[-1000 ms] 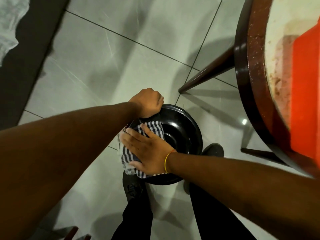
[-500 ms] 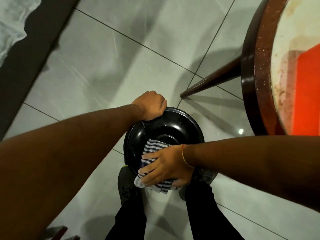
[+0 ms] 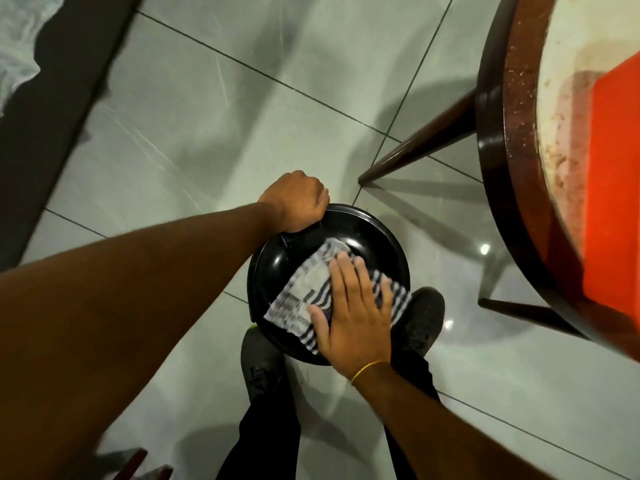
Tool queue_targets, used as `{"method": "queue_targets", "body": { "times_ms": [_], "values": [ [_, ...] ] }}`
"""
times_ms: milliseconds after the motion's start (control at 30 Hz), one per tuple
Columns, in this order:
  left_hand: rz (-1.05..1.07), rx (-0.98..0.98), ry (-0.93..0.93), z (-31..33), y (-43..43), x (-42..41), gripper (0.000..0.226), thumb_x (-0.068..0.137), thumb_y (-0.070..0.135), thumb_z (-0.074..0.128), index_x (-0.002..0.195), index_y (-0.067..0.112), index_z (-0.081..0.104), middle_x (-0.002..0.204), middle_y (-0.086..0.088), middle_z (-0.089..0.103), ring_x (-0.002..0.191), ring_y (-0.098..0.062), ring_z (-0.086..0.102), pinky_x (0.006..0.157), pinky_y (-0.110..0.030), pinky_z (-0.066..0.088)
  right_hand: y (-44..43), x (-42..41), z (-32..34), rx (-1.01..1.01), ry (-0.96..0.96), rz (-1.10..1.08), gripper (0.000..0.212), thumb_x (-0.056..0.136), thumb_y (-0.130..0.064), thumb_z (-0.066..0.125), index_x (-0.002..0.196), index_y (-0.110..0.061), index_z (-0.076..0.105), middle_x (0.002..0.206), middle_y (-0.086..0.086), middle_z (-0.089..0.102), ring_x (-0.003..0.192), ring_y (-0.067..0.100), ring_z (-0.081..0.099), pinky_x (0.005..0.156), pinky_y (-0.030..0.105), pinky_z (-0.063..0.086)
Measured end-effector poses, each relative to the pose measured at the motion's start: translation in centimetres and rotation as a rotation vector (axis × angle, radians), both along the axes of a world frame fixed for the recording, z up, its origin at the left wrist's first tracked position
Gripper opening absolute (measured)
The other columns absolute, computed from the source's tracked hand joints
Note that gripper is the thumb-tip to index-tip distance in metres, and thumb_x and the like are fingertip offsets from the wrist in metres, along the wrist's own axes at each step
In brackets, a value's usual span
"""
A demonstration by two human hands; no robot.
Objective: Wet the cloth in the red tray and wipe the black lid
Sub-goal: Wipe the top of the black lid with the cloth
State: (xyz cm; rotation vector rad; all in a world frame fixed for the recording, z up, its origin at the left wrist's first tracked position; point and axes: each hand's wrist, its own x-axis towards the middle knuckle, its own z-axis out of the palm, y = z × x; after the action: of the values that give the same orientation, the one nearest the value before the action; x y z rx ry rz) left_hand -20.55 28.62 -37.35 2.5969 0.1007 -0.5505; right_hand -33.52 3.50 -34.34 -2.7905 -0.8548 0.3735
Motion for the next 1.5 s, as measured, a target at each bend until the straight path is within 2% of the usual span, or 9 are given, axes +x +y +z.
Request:
{"method": "queue_targets", "body": {
  "times_ms": [200, 367, 667, 800, 900, 1067, 1167, 1367, 1500],
  "values": [
    [0.05, 0.013, -0.04, -0.3, -0.3, -0.6, 0.048, 0.1, 0.037, 0.031, 0.054, 0.023, 0.037, 0.053, -0.002, 0.044, 0.052, -0.016, 0.04, 0.059, -0.034, 0.029, 5.6, -7.1, 2.4, -0.091, 0.142, -0.672, 0.086, 0.105, -0.052, 0.048, 0.174, -0.014, 0.016, 0.183, 0.003, 0.016, 0.169, 0.03, 0.016, 0.131, 0.064, 0.022],
    [0.014, 0.017, -0.015, -0.2, -0.1, -0.5, 0.05, 0.102, 0.037, 0.031, 0.057, 0.017, 0.042, 0.055, -0.004, 0.047, 0.054, -0.019, 0.043, 0.061, -0.036, 0.035, 8.4, -6.8, 2.8, -0.064, 0.202, -0.795, 0.081, 0.102, -0.048, 0.045, 0.172, -0.011, 0.024, 0.18, 0.007, 0.022, 0.168, 0.035, 0.019, 0.128, 0.07, 0.026],
    [-0.05, 0.008, -0.05, 0.5, 0.1, -0.3, 0.051, 0.102, 0.036, 0.032, 0.056, 0.016, 0.041, 0.053, -0.004, 0.046, 0.052, -0.019, 0.043, 0.058, -0.035, 0.032, 2.4, -1.8, 0.7, -0.017, 0.124, -0.108, 0.09, 0.099, -0.057, 0.05, 0.173, -0.015, 0.02, 0.183, 0.003, 0.012, 0.171, 0.03, 0.003, 0.133, 0.064, -0.004],
    [-0.058, 0.027, -0.056, 0.6, -0.3, -0.1, 0.051, 0.102, 0.037, 0.032, 0.057, 0.016, 0.043, 0.054, -0.004, 0.046, 0.052, -0.018, 0.043, 0.06, -0.035, 0.033, -0.8, 2.3, 0.4, 0.004, 0.114, 0.52, 0.087, 0.102, -0.056, 0.05, 0.173, -0.015, 0.022, 0.184, 0.003, 0.011, 0.171, 0.03, 0.0, 0.129, 0.072, 0.014],
    [-0.059, 0.016, -0.063, 0.4, -0.4, 0.1, 0.051, 0.102, 0.037, 0.031, 0.056, 0.016, 0.042, 0.053, -0.004, 0.046, 0.05, -0.018, 0.043, 0.059, -0.034, 0.033, -2.1, 5.7, 0.1, 0.006, 0.128, 1.008, 0.084, 0.103, -0.053, 0.047, 0.173, -0.015, 0.02, 0.182, 0.005, 0.016, 0.17, 0.032, 0.003, 0.132, 0.065, -0.001],
    [-0.062, 0.028, -0.068, -0.2, -0.2, -0.4, 0.051, 0.102, 0.037, 0.031, 0.056, 0.017, 0.04, 0.053, -0.003, 0.044, 0.051, -0.019, 0.043, 0.06, -0.037, 0.036, -1.9, 7.0, -0.4, 0.006, 0.088, 1.154, 0.084, 0.106, -0.055, 0.046, 0.174, -0.016, 0.015, 0.183, 0.005, 0.013, 0.17, 0.032, 0.005, 0.134, 0.063, 0.004],
    [-0.018, 0.05, -0.06, -0.2, -0.2, -0.9, 0.05, 0.099, 0.041, 0.03, 0.054, 0.02, 0.039, 0.052, -0.001, 0.043, 0.051, -0.018, 0.041, 0.059, -0.036, 0.038, -1.8, 4.9, -0.7, 0.042, 0.034, 0.863, 0.082, 0.106, -0.058, 0.045, 0.174, -0.018, 0.021, 0.183, 0.004, 0.014, 0.171, 0.03, 0.005, 0.133, 0.065, 0.012],
    [0.063, 0.078, -0.071, 0.3, 0.3, -0.4, 0.049, 0.094, 0.042, 0.032, 0.051, 0.019, 0.033, 0.049, -0.004, 0.04, 0.05, -0.027, 0.041, 0.054, -0.035, 0.027, 4.4, -0.5, 0.8, -0.111, 0.05, -0.549, 0.084, 0.103, -0.06, 0.044, 0.173, -0.018, 0.023, 0.182, 0.004, 0.017, 0.168, 0.034, 0.017, 0.129, 0.064, 0.02],
    [0.056, 0.087, -0.078, 0.2, -0.7, -0.7, 0.049, 0.095, 0.04, 0.033, 0.05, 0.02, 0.032, 0.048, -0.002, 0.038, 0.047, -0.019, 0.036, 0.055, -0.035, 0.026, 10.2, -1.3, 2.9, -0.051, 0.207, -1.211, 0.081, 0.108, -0.055, 0.046, 0.172, -0.011, 0.021, 0.179, 0.01, 0.021, 0.164, 0.041, 0.024, 0.119, 0.069, 0.035]
  ]
}}
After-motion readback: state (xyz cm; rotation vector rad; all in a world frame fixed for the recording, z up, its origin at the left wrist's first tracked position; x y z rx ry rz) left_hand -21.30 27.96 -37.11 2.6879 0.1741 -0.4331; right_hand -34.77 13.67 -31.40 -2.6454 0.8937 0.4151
